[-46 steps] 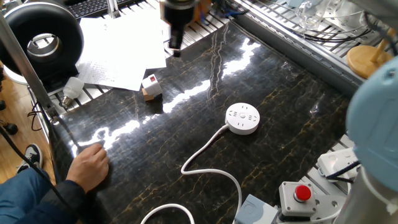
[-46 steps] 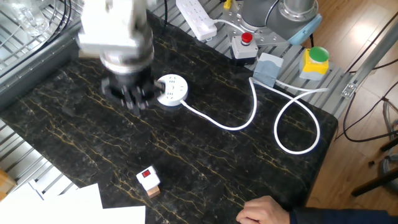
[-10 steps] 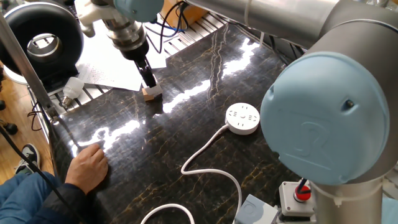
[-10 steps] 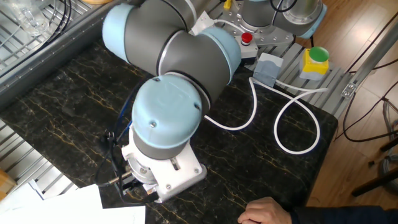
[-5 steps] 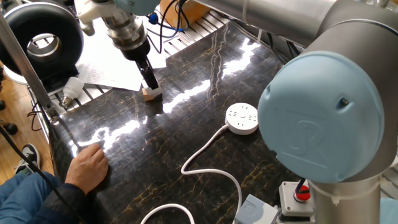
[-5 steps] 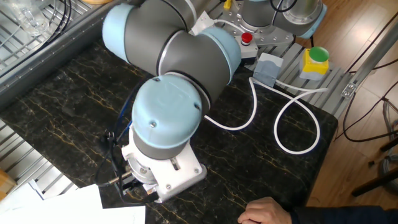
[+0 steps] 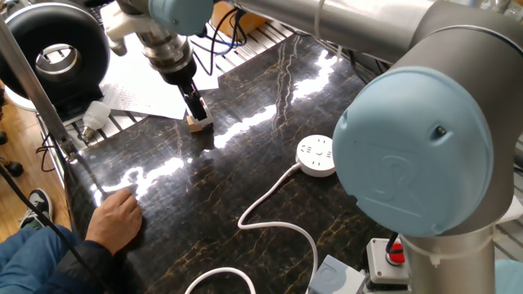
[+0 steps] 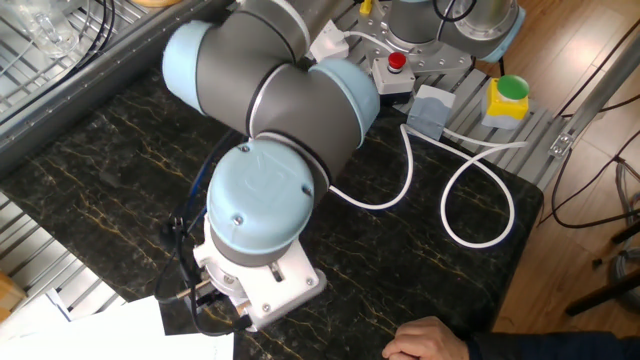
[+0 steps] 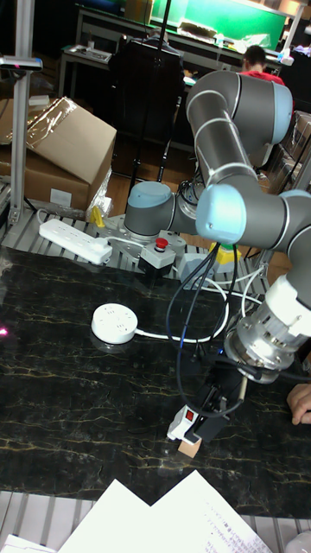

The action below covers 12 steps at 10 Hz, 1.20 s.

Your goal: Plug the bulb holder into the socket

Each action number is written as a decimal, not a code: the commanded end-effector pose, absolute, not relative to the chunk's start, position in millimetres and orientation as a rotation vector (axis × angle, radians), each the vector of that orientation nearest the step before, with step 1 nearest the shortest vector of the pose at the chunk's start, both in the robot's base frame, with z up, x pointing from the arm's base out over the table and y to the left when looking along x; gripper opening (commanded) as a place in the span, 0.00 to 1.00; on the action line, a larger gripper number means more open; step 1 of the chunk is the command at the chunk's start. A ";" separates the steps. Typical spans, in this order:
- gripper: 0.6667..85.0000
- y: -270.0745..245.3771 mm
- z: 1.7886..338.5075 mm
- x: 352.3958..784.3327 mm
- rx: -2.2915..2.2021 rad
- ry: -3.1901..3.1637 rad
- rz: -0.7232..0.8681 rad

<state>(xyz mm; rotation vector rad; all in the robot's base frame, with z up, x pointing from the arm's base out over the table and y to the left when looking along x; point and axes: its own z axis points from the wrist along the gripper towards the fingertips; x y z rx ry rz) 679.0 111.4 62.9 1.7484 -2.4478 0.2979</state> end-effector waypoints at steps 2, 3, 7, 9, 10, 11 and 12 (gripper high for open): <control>0.97 108.5 47.1 680.2 1.744 -2.455 0.304; 0.97 108.4 44.4 677.9 1.735 -2.460 0.297; 0.96 104.4 38.4 674.2 1.723 -2.468 0.314; 0.96 102.2 35.4 671.8 1.727 -2.470 0.307; 0.95 101.8 34.6 670.8 1.724 -2.474 0.309; 0.94 100.3 33.7 670.6 1.726 -2.476 0.312; 0.93 101.3 33.0 670.6 1.725 -2.482 0.308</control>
